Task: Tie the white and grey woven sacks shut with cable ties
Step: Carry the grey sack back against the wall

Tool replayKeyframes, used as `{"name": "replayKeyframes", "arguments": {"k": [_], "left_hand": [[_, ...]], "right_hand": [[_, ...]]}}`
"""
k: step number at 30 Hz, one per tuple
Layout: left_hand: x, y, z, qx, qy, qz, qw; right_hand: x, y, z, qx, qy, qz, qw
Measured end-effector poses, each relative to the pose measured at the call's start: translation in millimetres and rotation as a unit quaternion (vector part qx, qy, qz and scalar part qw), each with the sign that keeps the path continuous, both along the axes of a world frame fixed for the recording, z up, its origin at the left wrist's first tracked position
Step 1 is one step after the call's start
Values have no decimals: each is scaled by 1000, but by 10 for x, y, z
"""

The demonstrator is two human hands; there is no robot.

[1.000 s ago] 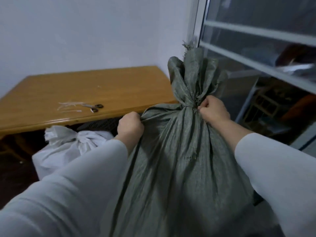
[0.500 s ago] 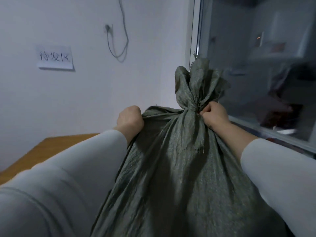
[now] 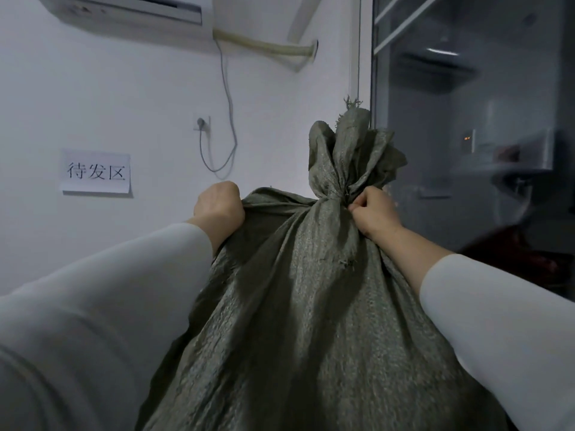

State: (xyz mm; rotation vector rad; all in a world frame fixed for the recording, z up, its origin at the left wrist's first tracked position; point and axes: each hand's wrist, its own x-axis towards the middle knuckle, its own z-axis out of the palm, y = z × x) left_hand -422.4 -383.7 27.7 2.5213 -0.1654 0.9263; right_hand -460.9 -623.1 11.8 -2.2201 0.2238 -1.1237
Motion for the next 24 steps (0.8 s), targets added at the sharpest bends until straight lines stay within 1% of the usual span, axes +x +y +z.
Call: {"name": "replayKeyframes", "arguments": {"k": [7,15,19,24], "left_hand": [[1065,101,307,-10,-33,6,999],[2470,-73,506,-32,-72,43,996],[3187,-178,541,-53,-78,60,994],[4117,-274,502,-54,-65,62,995]], "right_hand": [[1051,161,311,17,-50,4,999],[2580,-5,570,11,-76,25,997],[3351,-95,632,13,-86,44,995],[4232,-160,631,16,-85,46,995]]}}
